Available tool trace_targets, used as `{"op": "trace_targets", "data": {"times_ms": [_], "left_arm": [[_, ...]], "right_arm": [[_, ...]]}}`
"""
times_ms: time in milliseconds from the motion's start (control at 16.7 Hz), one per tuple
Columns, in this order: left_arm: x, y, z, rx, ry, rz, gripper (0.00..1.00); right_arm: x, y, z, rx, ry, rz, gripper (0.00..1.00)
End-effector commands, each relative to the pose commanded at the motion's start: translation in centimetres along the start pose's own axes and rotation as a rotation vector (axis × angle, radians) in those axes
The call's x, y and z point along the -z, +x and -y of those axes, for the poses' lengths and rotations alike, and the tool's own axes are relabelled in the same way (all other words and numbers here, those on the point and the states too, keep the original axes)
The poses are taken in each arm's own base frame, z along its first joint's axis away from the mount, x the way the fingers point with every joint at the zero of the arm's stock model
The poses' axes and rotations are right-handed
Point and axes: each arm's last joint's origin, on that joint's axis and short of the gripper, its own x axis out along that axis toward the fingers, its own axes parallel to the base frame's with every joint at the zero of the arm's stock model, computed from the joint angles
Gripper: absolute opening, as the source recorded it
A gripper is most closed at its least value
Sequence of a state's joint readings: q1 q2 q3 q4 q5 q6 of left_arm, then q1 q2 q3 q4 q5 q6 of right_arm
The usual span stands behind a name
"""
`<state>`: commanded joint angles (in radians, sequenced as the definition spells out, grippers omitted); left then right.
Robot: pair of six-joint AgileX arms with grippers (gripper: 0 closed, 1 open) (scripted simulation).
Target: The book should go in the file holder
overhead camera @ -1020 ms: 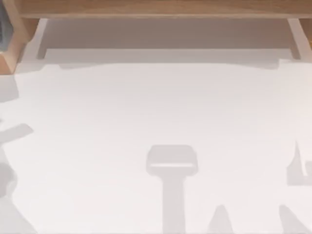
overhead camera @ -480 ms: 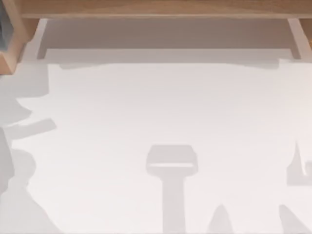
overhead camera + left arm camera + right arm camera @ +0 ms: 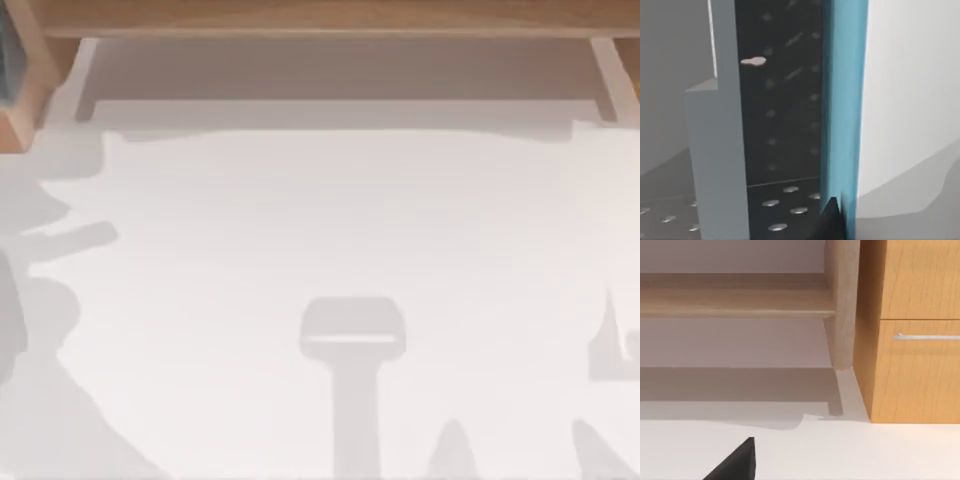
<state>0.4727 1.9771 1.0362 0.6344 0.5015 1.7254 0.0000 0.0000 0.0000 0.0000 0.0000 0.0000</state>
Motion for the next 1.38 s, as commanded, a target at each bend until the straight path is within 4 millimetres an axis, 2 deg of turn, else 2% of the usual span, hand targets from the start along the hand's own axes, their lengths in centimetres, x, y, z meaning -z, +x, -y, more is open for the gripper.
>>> {"op": "trace_targets", "data": {"times_ms": [300,1080,1380], "left_arm": [[-0.08,0.43,0.18,0.006,-0.003,0.003,0.0],[-0.08,0.43,0.18,0.006,-0.003,0.003,0.98],[-0.08,0.43,0.18,0.006,-0.003,0.003,1.0]], "right_arm": [[0.0,0.0,0.0,0.0,0.0,0.0,1.0],[0.0,0.0,0.0,0.0,0.0,0.0,1.0],[0.0,0.0,0.0,0.0,0.0,0.0,1.0]]}}
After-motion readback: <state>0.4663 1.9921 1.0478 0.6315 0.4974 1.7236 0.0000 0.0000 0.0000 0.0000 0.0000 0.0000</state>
